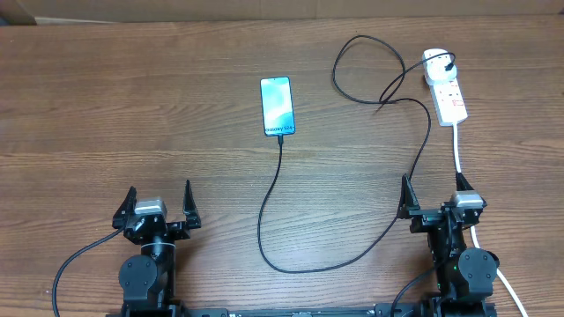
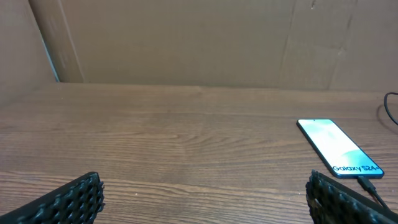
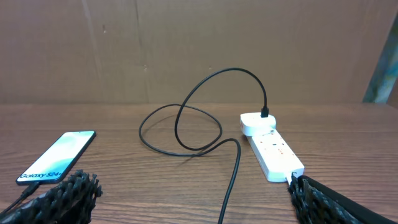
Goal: Plug charger to phone and switch on socket
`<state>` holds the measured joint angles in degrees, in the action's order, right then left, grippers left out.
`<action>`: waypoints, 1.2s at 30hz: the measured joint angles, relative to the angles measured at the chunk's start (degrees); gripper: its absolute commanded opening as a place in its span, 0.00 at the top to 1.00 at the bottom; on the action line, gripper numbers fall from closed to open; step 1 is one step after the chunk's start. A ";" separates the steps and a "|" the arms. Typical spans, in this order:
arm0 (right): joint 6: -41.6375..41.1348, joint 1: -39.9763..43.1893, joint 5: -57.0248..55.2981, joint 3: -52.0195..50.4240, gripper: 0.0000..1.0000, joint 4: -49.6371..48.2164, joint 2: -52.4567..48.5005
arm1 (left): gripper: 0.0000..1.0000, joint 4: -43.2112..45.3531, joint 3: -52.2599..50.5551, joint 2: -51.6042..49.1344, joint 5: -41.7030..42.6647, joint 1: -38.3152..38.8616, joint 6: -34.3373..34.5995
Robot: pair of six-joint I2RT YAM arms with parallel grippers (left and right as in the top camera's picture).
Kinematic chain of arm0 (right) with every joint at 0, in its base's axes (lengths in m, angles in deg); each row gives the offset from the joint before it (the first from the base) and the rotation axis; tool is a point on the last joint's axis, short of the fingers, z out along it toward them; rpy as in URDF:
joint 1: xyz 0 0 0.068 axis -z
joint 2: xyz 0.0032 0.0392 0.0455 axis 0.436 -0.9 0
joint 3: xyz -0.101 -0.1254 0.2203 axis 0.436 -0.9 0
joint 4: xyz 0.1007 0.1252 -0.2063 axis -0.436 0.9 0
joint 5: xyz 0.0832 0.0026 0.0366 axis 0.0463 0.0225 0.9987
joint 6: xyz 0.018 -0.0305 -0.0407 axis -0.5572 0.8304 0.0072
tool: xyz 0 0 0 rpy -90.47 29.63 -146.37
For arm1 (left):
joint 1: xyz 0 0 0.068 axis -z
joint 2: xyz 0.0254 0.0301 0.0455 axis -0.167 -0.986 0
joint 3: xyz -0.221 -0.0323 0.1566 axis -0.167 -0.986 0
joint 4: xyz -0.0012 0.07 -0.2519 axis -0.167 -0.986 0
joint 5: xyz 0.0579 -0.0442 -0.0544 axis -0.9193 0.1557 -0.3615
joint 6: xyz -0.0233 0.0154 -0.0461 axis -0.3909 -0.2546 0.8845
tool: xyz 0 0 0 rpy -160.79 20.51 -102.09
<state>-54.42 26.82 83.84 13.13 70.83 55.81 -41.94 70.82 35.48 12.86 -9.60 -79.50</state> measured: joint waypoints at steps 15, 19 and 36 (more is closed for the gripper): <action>-0.02 0.00 0.00 0.00 0.00 0.00 0.00 | 0.00 0.00 0.00 0.00 0.00 0.00 0.00; -0.02 0.00 0.00 0.00 0.00 -0.02 0.00 | 0.00 0.00 0.00 0.00 0.00 0.00 0.00; -0.02 0.00 0.00 0.00 0.00 0.00 0.00 | 0.00 0.00 0.00 0.00 0.00 0.00 0.00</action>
<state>-54.44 26.82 83.84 13.13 70.83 55.81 -41.94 70.82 35.48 12.86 -9.60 -79.50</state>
